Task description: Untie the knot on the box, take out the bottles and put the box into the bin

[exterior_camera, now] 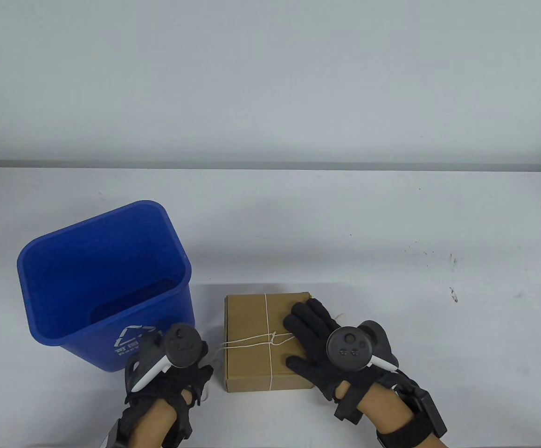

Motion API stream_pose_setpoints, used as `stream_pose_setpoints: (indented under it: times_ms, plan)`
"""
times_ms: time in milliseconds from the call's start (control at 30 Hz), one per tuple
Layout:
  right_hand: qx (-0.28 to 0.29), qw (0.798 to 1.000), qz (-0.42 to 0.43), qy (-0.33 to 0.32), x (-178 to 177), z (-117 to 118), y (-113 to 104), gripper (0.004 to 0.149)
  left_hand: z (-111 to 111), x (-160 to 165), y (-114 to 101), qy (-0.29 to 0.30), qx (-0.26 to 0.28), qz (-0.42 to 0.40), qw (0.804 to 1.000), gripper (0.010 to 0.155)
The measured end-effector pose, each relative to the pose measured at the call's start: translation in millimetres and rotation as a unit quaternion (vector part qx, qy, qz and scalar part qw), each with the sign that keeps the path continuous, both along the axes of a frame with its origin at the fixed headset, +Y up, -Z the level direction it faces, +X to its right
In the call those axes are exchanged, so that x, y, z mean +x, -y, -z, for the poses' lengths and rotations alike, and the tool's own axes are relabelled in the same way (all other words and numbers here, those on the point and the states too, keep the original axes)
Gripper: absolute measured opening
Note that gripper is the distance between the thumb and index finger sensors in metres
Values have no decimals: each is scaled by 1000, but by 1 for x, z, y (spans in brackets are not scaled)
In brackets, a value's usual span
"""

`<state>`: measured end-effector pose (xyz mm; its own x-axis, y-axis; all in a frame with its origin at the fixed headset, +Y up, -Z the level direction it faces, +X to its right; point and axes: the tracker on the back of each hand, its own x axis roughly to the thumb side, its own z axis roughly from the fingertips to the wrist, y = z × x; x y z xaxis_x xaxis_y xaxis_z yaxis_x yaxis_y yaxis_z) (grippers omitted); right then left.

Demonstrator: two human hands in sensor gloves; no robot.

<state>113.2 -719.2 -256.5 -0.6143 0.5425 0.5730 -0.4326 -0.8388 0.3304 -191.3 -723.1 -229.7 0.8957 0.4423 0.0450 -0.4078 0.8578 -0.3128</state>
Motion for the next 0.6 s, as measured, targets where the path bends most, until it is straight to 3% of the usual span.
stream_pose_setpoints:
  times_ms: [67, 233, 400, 600]
  plan:
    - [0, 1000, 0, 0, 0, 0, 0, 76, -2, 0, -7, 4, 41, -41, 998, 66]
    - [0, 1000, 0, 0, 0, 0, 0, 76, -4, 4, -11, 8, 81, -58, 995, 57]
    - [0, 1000, 0, 0, 0, 0, 0, 76, -1, 7, -7, 7, 85, -63, 994, 44]
    - [-2, 1000, 4, 0, 0, -1, 0, 76, -1, 7, -7, 7, 71, -45, 996, 43]
